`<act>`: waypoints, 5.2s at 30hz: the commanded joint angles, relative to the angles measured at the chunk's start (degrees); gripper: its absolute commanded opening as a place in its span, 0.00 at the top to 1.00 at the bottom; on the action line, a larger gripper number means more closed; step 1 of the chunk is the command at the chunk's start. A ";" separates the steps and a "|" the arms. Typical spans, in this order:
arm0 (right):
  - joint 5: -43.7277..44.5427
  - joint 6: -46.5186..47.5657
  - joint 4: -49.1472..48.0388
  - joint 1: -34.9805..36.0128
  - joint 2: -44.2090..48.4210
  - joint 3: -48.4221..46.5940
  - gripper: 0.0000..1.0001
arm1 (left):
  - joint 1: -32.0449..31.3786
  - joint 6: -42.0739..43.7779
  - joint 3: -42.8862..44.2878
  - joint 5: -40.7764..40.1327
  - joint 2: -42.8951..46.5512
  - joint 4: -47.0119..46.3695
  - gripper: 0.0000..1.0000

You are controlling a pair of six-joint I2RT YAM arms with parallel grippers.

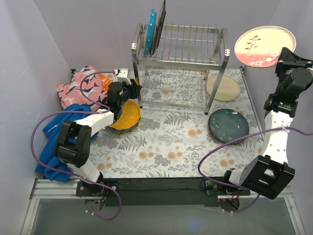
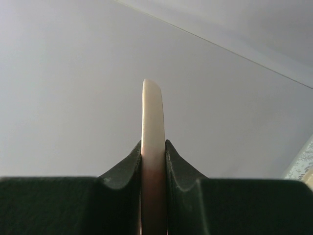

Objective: Unload the plates from the dish rack
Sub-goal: Place the plate at the center of the board.

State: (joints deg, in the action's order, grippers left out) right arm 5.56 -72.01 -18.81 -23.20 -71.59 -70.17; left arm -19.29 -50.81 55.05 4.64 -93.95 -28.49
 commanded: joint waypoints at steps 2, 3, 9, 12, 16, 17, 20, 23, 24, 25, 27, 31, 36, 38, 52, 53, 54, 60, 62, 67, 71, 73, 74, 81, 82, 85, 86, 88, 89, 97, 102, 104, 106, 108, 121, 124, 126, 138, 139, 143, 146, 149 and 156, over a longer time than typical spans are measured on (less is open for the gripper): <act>-1.08 -1.74 -12.39 -0.27 4.70 4.50 0.99 | 1.62 -0.70 0.68 -4.73 -0.35 3.62 1.00; -1.25 -1.65 -12.48 -0.27 5.14 5.56 0.99 | 1.62 -0.78 0.59 -4.73 -0.35 3.53 1.00; -2.49 0.54 -16.51 -0.18 7.95 13.81 0.99 | 1.62 -0.87 0.94 -3.08 -0.53 3.53 1.00; -2.31 2.13 -17.32 0.17 9.88 15.84 0.99 | 1.53 -0.70 0.85 -2.98 -0.36 3.62 1.00; -1.78 3.19 -17.32 0.87 12.09 18.22 0.99 | 1.62 -0.52 0.68 -2.89 -0.09 3.53 1.00; -1.70 3.19 -17.32 0.96 13.22 18.84 0.99 | 1.54 -0.52 0.59 -2.80 0.00 3.53 1.00; -0.82 4.42 -17.40 1.05 16.56 21.56 0.99 | 1.54 -0.43 0.41 -2.89 0.26 3.35 1.00; 0.67 5.73 -17.40 1.14 19.37 24.11 0.99 | 1.53 -0.35 0.24 -2.62 0.52 3.35 1.00; 0.85 5.91 -17.40 1.14 19.99 24.55 0.99 | 1.62 -0.43 0.32 -2.62 0.61 3.35 1.00; 0.77 5.91 -17.40 1.14 20.52 25.08 0.99 | 1.54 -0.43 0.24 -2.45 0.61 3.27 1.00; 0.85 6.26 -17.32 1.14 22.19 26.57 0.99 | 1.62 -0.78 0.32 -1.92 0.61 3.18 1.00; 1.64 6.18 -16.62 1.14 24.48 28.42 0.99 | 1.62 -1.22 0.24 -1.22 0.79 3.18 1.00; 3.14 6.09 -14.33 1.14 27.20 31.14 0.99 | 1.62 -1.31 -0.11 -0.95 1.31 3.09 1.00; 3.58 6.27 -14.24 1.14 27.99 32.20 0.99 | 1.53 -1.49 -0.20 -0.78 1.58 3.09 1.00; 3.41 3.37 -19.07 1.14 20.54 37.92 0.99 | 1.62 -1.49 -1.08 -0.95 1.84 2.83 1.00; 3.32 2.50 -19.33 1.14 18.79 38.00 0.99 | 1.62 -1.49 -1.17 -0.87 1.93 2.83 1.00; 3.31 1.36 -20.03 1.14 18.25 38.87 0.99 | 1.54 -1.58 -1.26 -0.95 1.93 2.65 1.00; 6.47 -0.94 -28.46 1.67 15.44 44.32 0.99 | 1.62 -1.84 -1.61 -0.69 1.84 2.30 1.00; 7.09 -1.12 -31.36 1.67 12.38 45.03 0.99 | 1.62 -2.01 -1.96 -0.16 1.93 2.12 1.00; 4.29 -0.06 -49.45 1.67 2.09 43.90 0.99 | 1.45 -2.63 -2.49 1.77 2.37 1.60 1.00; 3.13 -0.50 -53.43 2.28 -6.52 41.18 0.99 | 1.53 -2.10 -2.84 0.63 2.28 1.60 1.00; 4.89 -0.24 -54.66 2.90 -8.64 40.29 0.99 | 1.53 -1.93 -3.01 0.63 2.37 1.51 1.00; 6.29 0.11 -54.93 3.16 -10.83 39.07 0.99 | 1.45 -1.84 -2.93 0.72 2.37 1.51 1.00; 10.87 -0.76 -56.60 4.65 -21.03 32.48 0.99 | 1.45 -0.87 -3.37 0.19 2.72 1.42 1.00; 11.31 -0.94 -56.34 5.00 -23.05 31.68 0.99 | 1.53 -1.13 -3.72 -0.07 2.90 1.16 1.00; 11.75 -0.77 -55.11 6.23 -26.65 28.96 0.99 | 1.27 -0.70 -4.33 -0.42 3.77 0.89 1.00; 12.80 -0.33 -55.20 6.76 -27.45 28.52 0.99 | 1.27 -0.35 -4.51 -0.60 4.04 0.89 1.00; 13.33 0.64 -55.02 8.17 -29.30 26.42 0.99 | 1.27 -0.17 -4.51 -0.78 4.39 0.98 1.00; 13.42 0.90 -54.93 8.43 -31.31 25.79 0.99 | 1.27 0.00 -4.51 -0.60 4.39 0.89 1.00; 13.25 2.13 -55.28 9.23 -38.97 23.06 0.99 | 1.18 1.15 -3.89 -0.95 2.20 1.07 1.00; 12.28 5.11 -52.83 9.49 -41.43 20.17 0.87 | 1.18 1.06 -3.37 -0.43 0.70 0.98 1.00; 11.14 6.17 -47.33 9.49 -42.57 18.06 0.75 | 1.18 1.06 -3.54 -0.25 0.70 0.81 1.00; 10.09 7.66 -41.95 9.49 -43.71 13.76 0.70 | 1.10 1.06 -3.89 -0.43 0.87 0.46 1.00; 8.86 8.55 -35.81 9.49 -44.59 11.21 0.66 | 1.18 1.06 -3.89 -0.51 1.05 0.45 1.00; 6.39 11.89 -18.72 7.47 -47.58 3.55 0.59 | 1.18 0.80 -3.72 -0.08 1.32 -0.16 1.00; 5.25 14.07 -17.76 7.03 -48.55 2.15 0.59 | 1.18 0.53 -3.72 0.45 1.14 -0.34 1.00; 4.02 15.40 -15.48 6.68 -49.17 0.05 0.59 | 1.18 0.62 -3.72 0.28 1.05 -0.43 1.00; 4.10 22.79 1.48 6.41 -47.59 -7.87 0.48 | 1.18 1.06 -4.25 -1.13 1.14 -0.43 1.00; 4.71 23.05 3.06 6.41 -46.72 -7.88 0.46 | 1.18 1.06 -4.16 -1.22 1.23 -0.34 1.00; 5.69 25.33 6.84 6.24 -45.74 -9.10 0.44 | 1.18 1.06 -3.98 -0.51 1.58 0.01 1.00; 5.07 25.69 9.13 6.24 -45.65 -9.72 0.45 | 1.18 1.06 -4.51 -0.69 1.67 -0.60 1.00; 4.72 25.25 9.32 6.33 -45.74 -9.89 0.46 | 1.10 0.80 -4.68 -0.51 1.40 -0.86 1.00; -0.46 28.67 9.58 6.33 -46.54 -12.10 0.55 | 1.10 0.09 -3.81 -0.51 0.18 -0.34 1.00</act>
State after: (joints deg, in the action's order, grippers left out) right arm 7.90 -47.00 -8.84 -16.64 -120.55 -79.85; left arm -18.83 -49.91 51.90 6.37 -93.19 -32.88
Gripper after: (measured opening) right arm 0.453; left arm 0.279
